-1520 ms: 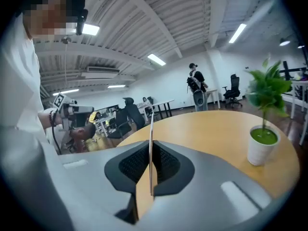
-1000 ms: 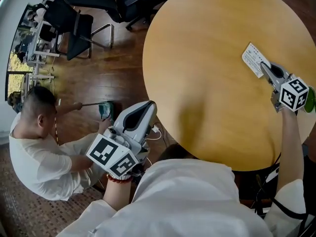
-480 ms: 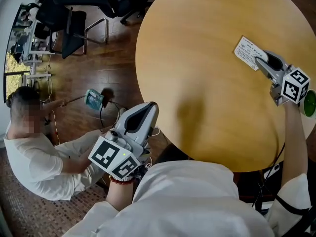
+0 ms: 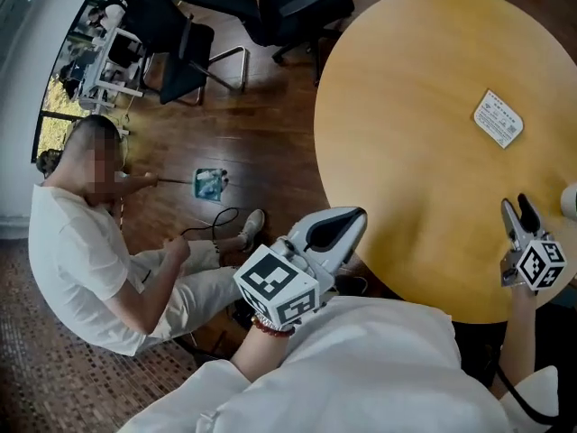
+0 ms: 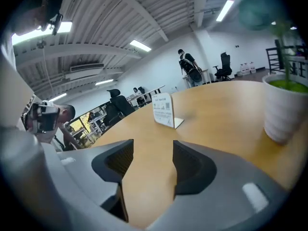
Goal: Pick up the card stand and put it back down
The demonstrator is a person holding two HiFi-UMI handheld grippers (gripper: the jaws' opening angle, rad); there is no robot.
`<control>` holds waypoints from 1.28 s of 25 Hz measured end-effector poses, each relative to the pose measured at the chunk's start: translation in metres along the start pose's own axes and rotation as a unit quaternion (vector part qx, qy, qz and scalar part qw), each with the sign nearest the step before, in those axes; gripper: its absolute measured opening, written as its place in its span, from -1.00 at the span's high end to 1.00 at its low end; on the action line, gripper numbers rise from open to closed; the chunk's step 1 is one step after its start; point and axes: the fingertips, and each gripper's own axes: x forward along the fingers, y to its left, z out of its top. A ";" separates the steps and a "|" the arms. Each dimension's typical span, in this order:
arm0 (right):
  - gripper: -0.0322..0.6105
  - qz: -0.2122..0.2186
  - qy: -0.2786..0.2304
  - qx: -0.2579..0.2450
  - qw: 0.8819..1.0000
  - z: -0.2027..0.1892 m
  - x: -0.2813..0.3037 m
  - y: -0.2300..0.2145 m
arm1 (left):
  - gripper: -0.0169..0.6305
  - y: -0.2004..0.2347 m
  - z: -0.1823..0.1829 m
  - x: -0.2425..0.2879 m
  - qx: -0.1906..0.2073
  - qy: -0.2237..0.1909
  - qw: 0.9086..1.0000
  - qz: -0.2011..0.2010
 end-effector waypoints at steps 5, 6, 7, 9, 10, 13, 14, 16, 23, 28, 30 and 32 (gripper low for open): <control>0.15 0.002 -0.035 0.044 0.998 -0.077 -0.053 0.078 | 0.95 -0.008 -0.087 -0.020 0.007 0.045 0.995 -0.087; 0.15 0.002 -0.051 0.042 0.998 -0.083 -0.064 0.095 | 0.95 -0.010 -0.099 -0.028 0.011 0.053 0.993 -0.100; 0.15 0.000 -0.067 0.037 0.997 -0.084 -0.081 0.115 | 0.95 -0.018 -0.106 -0.040 0.017 0.058 0.991 -0.116; 0.14 -0.011 -0.094 0.016 0.995 -0.079 -0.128 0.161 | 0.95 -0.044 -0.113 -0.074 0.028 0.064 0.986 -0.151; 0.13 -0.015 -0.105 0.001 0.994 -0.077 -0.150 0.183 | 0.95 -0.058 -0.117 -0.091 0.032 0.066 0.983 -0.168; 0.12 -0.016 -0.130 -0.038 0.991 -0.081 -0.184 0.243 | 0.95 -0.081 -0.142 -0.127 0.033 0.075 0.973 -0.213; 0.12 -0.017 -0.136 -0.046 0.989 -0.086 -0.188 0.261 | 0.95 -0.083 -0.153 -0.136 0.034 0.083 0.969 -0.228; 0.12 -0.020 -0.151 -0.051 0.987 -0.101 -0.195 0.296 | 0.95 -0.087 -0.177 -0.153 0.043 0.099 0.961 -0.255; 0.15 -0.057 -0.195 -0.008 0.979 -0.160 -0.253 0.401 | 0.95 -0.102 -0.219 -0.218 0.039 0.123 0.940 -0.315; 0.16 -0.093 -0.206 -0.045 0.973 -0.164 -0.305 0.418 | 0.95 -0.145 -0.216 -0.238 0.058 0.101 0.934 -0.338; 0.17 -0.092 -0.223 -0.050 0.969 -0.157 -0.320 0.422 | 0.95 -0.155 -0.207 -0.245 0.063 0.085 0.937 -0.333; 0.18 -0.085 -0.230 -0.058 0.968 -0.149 -0.332 0.428 | 0.95 -0.163 -0.196 -0.250 0.060 0.069 0.942 -0.324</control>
